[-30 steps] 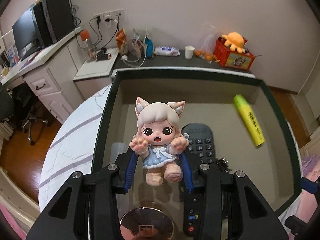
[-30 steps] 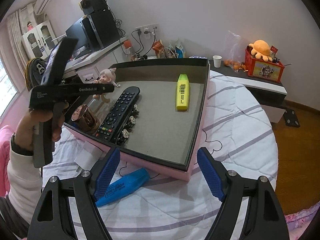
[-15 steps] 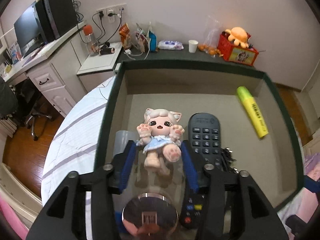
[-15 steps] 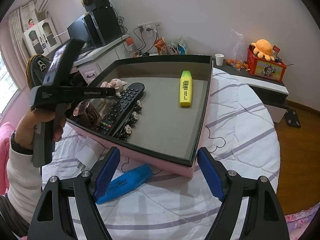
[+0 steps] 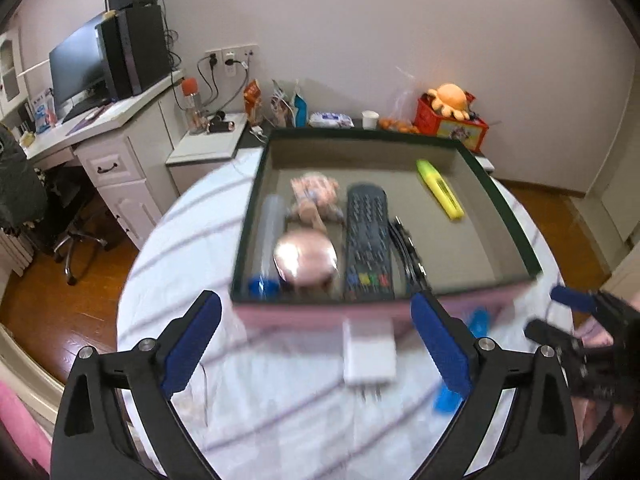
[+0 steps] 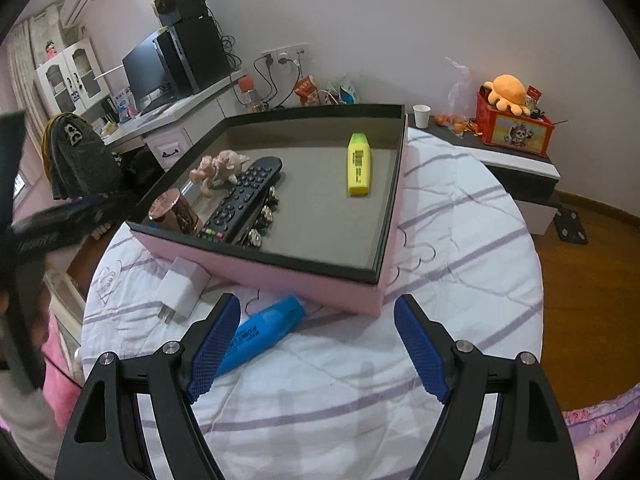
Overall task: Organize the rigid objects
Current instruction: 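Carry the doll into the box beside the jar and release it with the left gripper, then grasp the white charger with the left gripper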
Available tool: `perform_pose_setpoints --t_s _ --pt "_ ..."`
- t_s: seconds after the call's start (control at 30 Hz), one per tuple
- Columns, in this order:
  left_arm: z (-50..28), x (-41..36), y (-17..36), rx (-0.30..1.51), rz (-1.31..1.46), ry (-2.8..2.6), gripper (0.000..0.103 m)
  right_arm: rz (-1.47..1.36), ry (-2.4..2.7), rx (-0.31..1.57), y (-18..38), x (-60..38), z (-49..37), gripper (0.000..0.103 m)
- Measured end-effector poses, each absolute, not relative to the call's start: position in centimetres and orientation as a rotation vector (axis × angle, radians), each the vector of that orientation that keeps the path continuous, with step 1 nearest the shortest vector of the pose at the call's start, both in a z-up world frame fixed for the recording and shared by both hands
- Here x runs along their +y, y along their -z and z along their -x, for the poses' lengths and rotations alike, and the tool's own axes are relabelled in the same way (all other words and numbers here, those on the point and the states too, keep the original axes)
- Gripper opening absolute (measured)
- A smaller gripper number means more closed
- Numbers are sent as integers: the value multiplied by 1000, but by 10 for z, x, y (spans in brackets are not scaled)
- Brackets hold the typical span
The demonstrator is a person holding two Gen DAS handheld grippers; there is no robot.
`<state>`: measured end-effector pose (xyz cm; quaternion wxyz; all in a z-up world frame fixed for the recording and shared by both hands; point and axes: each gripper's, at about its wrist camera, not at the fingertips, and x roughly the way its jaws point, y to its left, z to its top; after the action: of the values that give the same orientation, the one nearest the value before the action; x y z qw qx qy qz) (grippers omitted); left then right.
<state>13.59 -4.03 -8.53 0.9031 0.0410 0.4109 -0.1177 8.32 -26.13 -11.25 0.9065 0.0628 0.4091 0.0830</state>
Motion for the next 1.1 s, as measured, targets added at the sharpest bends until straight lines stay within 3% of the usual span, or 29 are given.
perform_pose_setpoints --t_s 0.63,0.77,0.93,1.1 --pt "-112 -67 139 941 -169 237 97 -136 -120 937 141 -252 -49 81" --pt "-129 -72 149 980 -163 221 81 -134 -118 955 146 -252 -49 81" --pt "-146 -77 161 1007 -159 204 75 -129 -118 970 150 -255 -53 81" --pt "-150 -82 165 1008 -145 255 41 -124 -128 982 152 -254 -58 81"
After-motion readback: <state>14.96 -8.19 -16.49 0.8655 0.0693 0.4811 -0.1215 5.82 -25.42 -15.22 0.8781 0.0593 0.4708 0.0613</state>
